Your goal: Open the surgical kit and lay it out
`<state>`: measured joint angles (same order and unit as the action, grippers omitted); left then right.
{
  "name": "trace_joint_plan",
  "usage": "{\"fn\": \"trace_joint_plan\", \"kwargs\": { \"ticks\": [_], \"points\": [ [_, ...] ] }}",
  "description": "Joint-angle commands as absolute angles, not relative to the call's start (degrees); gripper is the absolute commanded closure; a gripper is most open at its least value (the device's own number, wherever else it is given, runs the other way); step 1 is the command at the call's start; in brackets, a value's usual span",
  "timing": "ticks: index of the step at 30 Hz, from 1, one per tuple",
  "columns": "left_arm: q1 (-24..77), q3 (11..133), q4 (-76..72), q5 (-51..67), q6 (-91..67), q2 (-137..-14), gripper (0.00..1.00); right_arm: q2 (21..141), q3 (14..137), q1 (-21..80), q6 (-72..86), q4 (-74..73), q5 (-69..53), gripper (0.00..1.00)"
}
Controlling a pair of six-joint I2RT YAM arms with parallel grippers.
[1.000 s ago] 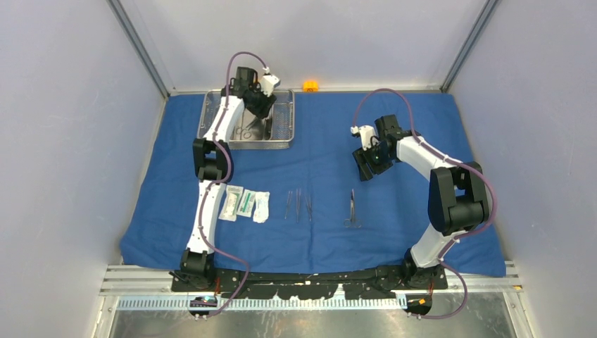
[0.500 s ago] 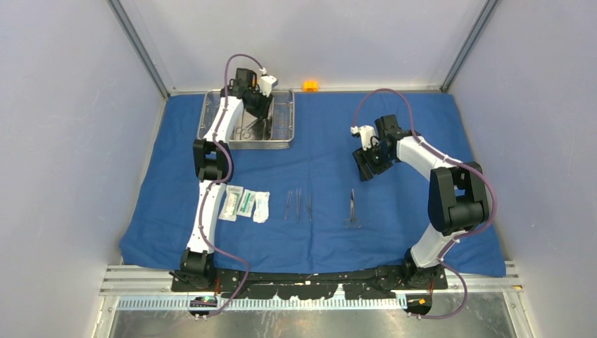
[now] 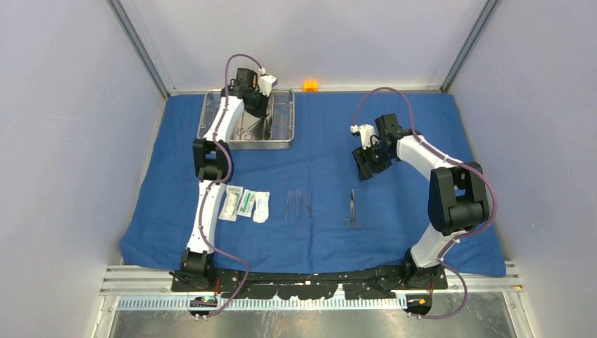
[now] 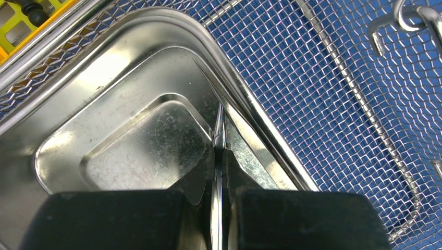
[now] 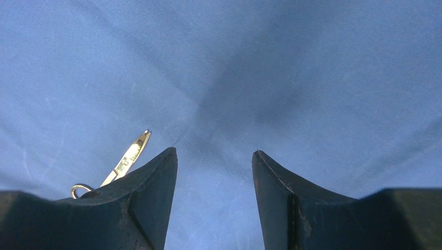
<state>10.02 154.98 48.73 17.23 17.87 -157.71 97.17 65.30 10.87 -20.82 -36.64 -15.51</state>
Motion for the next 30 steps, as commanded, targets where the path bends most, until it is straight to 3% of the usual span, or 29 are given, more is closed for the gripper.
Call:
{"fn": "trace_joint_plan", "kwargs": {
  "ticks": [1, 27, 29, 30],
  "points": [
    [9.7, 150.3, 49.8, 12.9, 17.5, -154.1, 1.00, 96.8, 68.0, 11.0, -20.3, -36.8, -17.2, 0.41],
    [9.4, 146.3, 45.6, 15.8, 16.7, -145.7, 1.00, 98.5, 74.7, 12.0, -18.9, -37.1, -21.2, 0.42],
    [9.3, 146.1, 44.8, 15.9, 16.4, -146.4, 0.94, 99.3, 75.9, 12.5, -18.3, -37.0, -21.6, 0.42],
    [9.2, 146.1, 44.0, 15.7, 16.1, -146.9, 0.85, 99.6, 76.6, 12.8, -18.1, -37.0, -21.8, 0.42]
  ]
}}
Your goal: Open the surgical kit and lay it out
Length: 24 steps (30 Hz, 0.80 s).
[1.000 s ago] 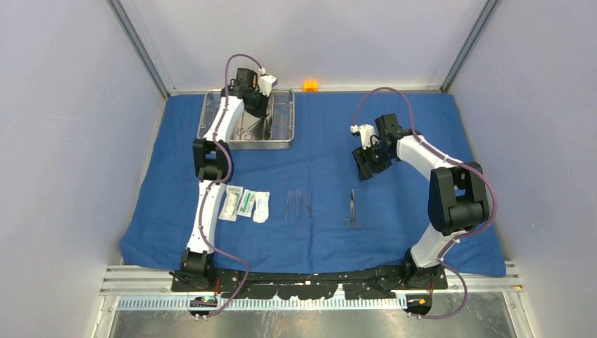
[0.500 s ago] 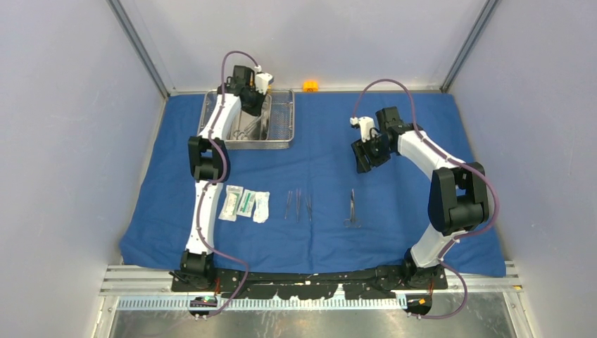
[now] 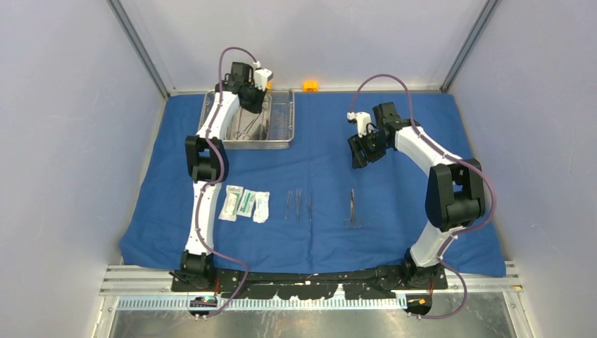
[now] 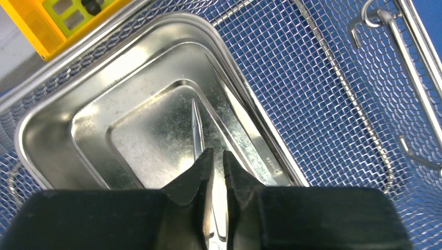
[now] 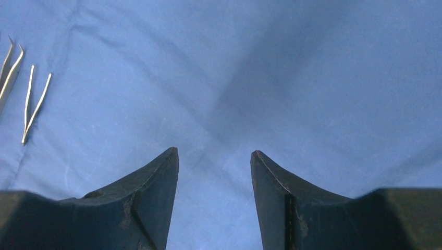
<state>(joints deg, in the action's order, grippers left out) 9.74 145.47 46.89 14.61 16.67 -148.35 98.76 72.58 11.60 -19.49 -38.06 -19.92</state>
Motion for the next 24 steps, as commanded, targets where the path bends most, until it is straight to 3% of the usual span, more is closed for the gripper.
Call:
{"fn": "trace_joint_plan", "kwargs": {
  "ticks": [1, 5, 11, 24],
  "points": [
    [9.2, 146.3, 43.2, 15.2, 15.9, -147.5, 0.78, 100.0, 77.0, 13.0, -18.0, -37.1, -21.9, 0.42],
    [9.3, 153.2, 43.8, 13.2, 14.6, -153.0, 0.56, 100.9, 77.4, 13.7, -17.7, -37.0, -21.8, 0.42],
    [9.3, 151.8, 41.1, 11.8, 13.0, -155.6, 0.51, 100.5, 76.1, 13.8, -17.7, -37.0, -21.0, 0.43],
    [9.3, 150.9, 47.2, 9.9, 13.1, -157.8, 0.87, 99.8, 74.9, 13.8, -18.1, -36.8, -20.5, 0.43]
  ]
}}
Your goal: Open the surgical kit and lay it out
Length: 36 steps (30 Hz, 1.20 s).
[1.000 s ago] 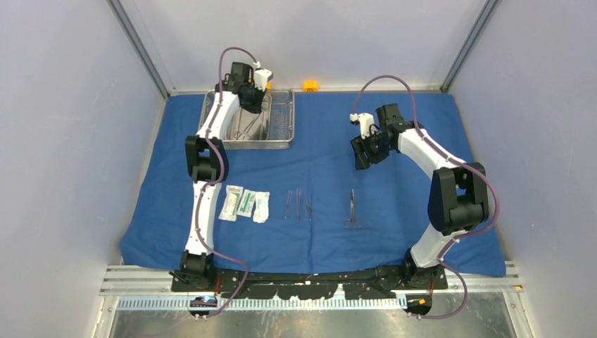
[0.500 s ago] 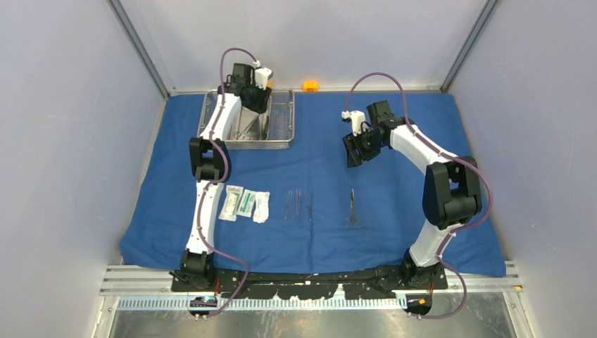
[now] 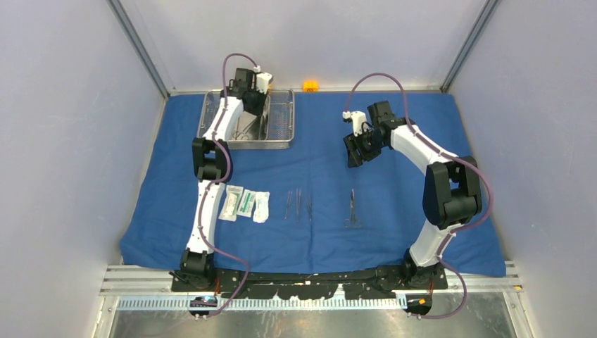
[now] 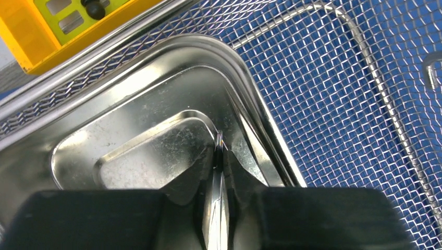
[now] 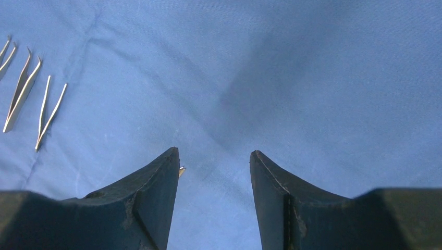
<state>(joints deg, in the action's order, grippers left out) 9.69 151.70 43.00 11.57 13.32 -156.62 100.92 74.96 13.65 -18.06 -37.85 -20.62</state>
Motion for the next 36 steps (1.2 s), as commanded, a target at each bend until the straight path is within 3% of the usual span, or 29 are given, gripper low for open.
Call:
{"fn": "trace_joint_plan", "kwargs": {
  "ticks": [1, 3, 25, 33, 36],
  "points": [
    [9.4, 150.9, 47.5, 9.7, 13.2, -157.9, 0.92, 99.7, 74.9, 13.8, -18.2, -36.8, -20.5, 0.43],
    [9.3, 151.0, 47.9, 9.6, 13.3, -158.1, 1.00, 99.5, 74.7, 13.9, -18.2, -36.8, -20.5, 0.43],
    [9.3, 148.7, 42.4, 15.9, 10.5, -145.9, 1.00, 99.5, 75.2, 13.8, -17.9, -36.8, -20.9, 0.43],
    [8.7, 147.2, 46.8, 15.6, 14.7, -144.9, 1.00, 99.5, 75.7, 13.8, -17.6, -36.8, -21.2, 0.44],
    [7.0, 144.3, 49.3, 16.5, 14.9, -142.4, 0.86, 99.4, 77.2, 14.2, -16.6, -36.8, -22.1, 0.43]
  ]
}}
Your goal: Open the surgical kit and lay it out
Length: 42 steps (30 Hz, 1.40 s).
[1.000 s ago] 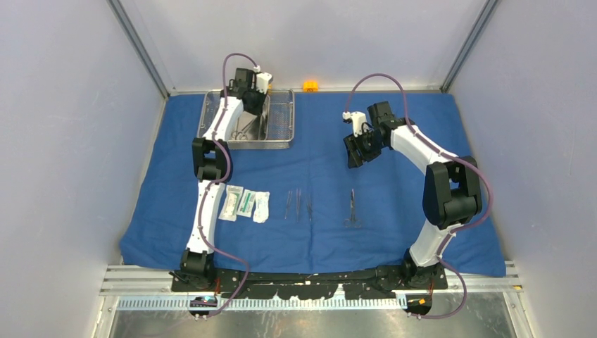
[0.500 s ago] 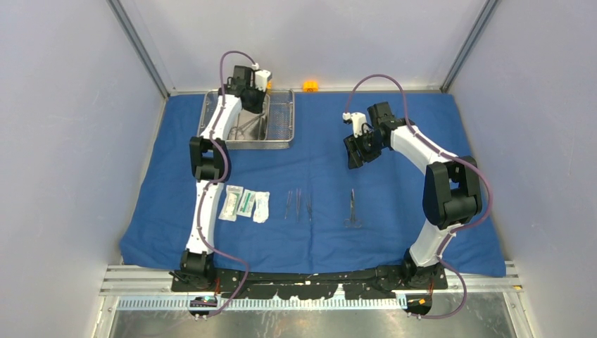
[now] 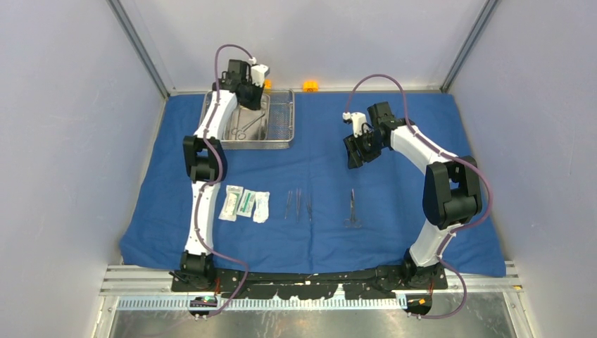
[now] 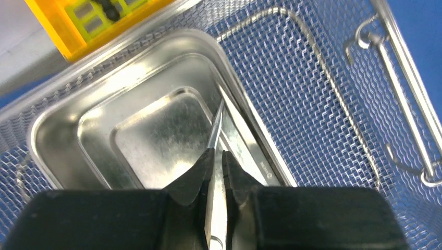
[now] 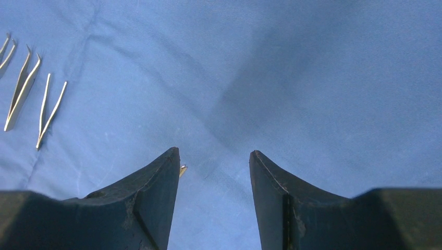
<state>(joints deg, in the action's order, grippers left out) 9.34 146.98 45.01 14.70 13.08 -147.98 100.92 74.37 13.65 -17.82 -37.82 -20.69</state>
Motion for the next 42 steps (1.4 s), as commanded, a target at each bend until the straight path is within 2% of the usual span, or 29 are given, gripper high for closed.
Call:
{"fn": "trace_joint_plan", "kwargs": {
  "ticks": [1, 2, 3, 4, 10, 15, 21, 28, 30, 37, 42],
  "points": [
    [6.1, 142.7, 49.9, 18.1, 14.4, -140.9, 0.80, 99.3, 77.7, 14.5, -16.4, -36.8, -22.2, 0.43],
    [5.1, 140.9, 50.0, 20.1, 13.9, -139.2, 0.66, 99.3, 78.3, 14.8, -16.3, -36.8, -22.2, 0.43],
    [4.6, 138.6, 49.9, 20.9, 13.7, -137.3, 0.58, 99.4, 78.9, 15.2, -16.3, -36.9, -22.2, 0.43],
    [4.2, 136.0, 49.4, 21.1, 13.7, -134.4, 0.54, 99.7, 79.4, 15.5, -16.3, -36.9, -22.2, 0.43],
    [2.8, 122.0, 46.1, 19.0, 15.4, -122.1, 0.46, 101.9, 81.5, 17.0, -15.9, -37.2, -22.2, 0.43],
    [0.4, 120.0, 46.2, 14.4, 14.8, -120.7, 0.44, 103.3, 84.2, 18.8, -15.3, -37.4, -22.3, 0.43],
    [0.3, 129.9, 51.2, 10.1, 14.6, -131.9, 0.44, 103.4, 85.2, 20.9, -14.7, -37.6, -22.2, 0.43],
    [0.3, 139.8, 54.3, 9.2, 10.7, -143.6, 0.43, 99.3, 80.5, 21.5, -15.2, -37.2, -20.6, 0.43],
    [0.5, 138.7, 54.6, 10.0, 9.2, -144.3, 0.44, 97.7, 78.7, 21.5, -15.6, -36.8, -19.8, 0.44],
    [4.3, 126.2, 48.5, 13.5, 6.3, -138.1, 0.59, 94.6, 74.6, 21.5, -16.2, -35.4, -17.8, 0.44],
    [9.2, 123.7, 46.8, 13.1, 3.7, -136.8, 0.66, 94.1, 73.7, 21.5, -16.7, -35.1, -17.1, 0.43]
  ]
}}
